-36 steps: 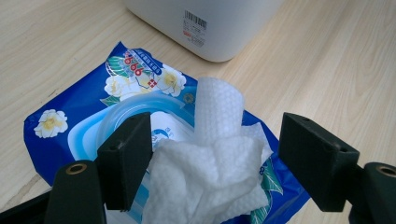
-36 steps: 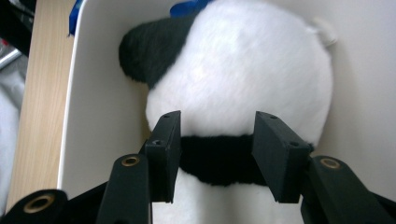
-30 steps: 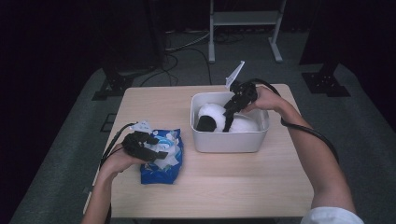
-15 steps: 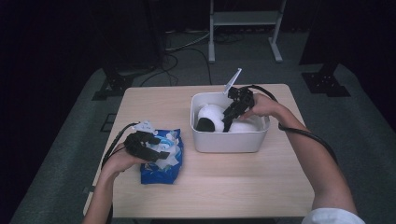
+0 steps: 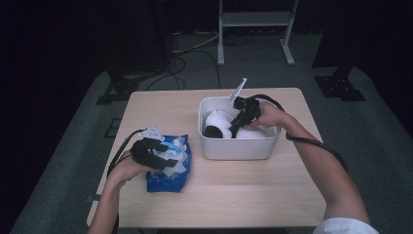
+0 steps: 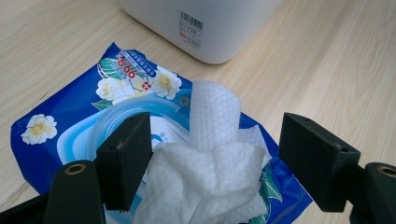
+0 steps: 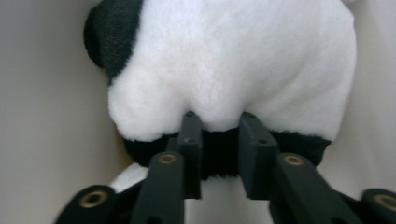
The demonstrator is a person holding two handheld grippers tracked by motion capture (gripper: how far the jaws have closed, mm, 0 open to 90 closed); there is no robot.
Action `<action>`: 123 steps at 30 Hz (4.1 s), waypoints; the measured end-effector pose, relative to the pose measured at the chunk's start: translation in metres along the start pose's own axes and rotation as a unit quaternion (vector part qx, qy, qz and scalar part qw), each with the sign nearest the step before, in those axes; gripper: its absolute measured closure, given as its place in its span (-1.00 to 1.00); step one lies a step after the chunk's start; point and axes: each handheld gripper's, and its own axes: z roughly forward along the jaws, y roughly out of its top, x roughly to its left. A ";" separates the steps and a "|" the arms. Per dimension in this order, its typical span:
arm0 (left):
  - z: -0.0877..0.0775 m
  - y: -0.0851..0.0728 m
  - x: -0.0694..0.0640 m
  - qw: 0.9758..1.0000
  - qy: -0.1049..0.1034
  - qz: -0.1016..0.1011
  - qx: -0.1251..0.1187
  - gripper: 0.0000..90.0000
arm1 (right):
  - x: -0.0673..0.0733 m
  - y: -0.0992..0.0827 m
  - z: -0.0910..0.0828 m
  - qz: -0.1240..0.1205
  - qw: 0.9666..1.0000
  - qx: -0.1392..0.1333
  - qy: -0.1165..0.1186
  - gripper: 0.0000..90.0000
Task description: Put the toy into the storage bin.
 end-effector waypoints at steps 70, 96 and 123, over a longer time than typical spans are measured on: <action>0.003 0.009 -0.003 1.000 -0.004 0.011 0.008 -0.45 | 0.006 -0.009 -0.016 -0.003 1.000 -0.014 -0.024 -0.05; 0.007 0.008 -0.002 1.000 -0.005 0.008 0.008 -0.45 | 0.017 0.003 -0.015 -0.098 0.989 0.031 -0.101 0.72; 0.007 0.015 -0.002 1.000 0.000 0.009 0.008 -0.54 | 0.025 -0.020 -0.071 0.008 0.998 -0.049 -0.031 -0.09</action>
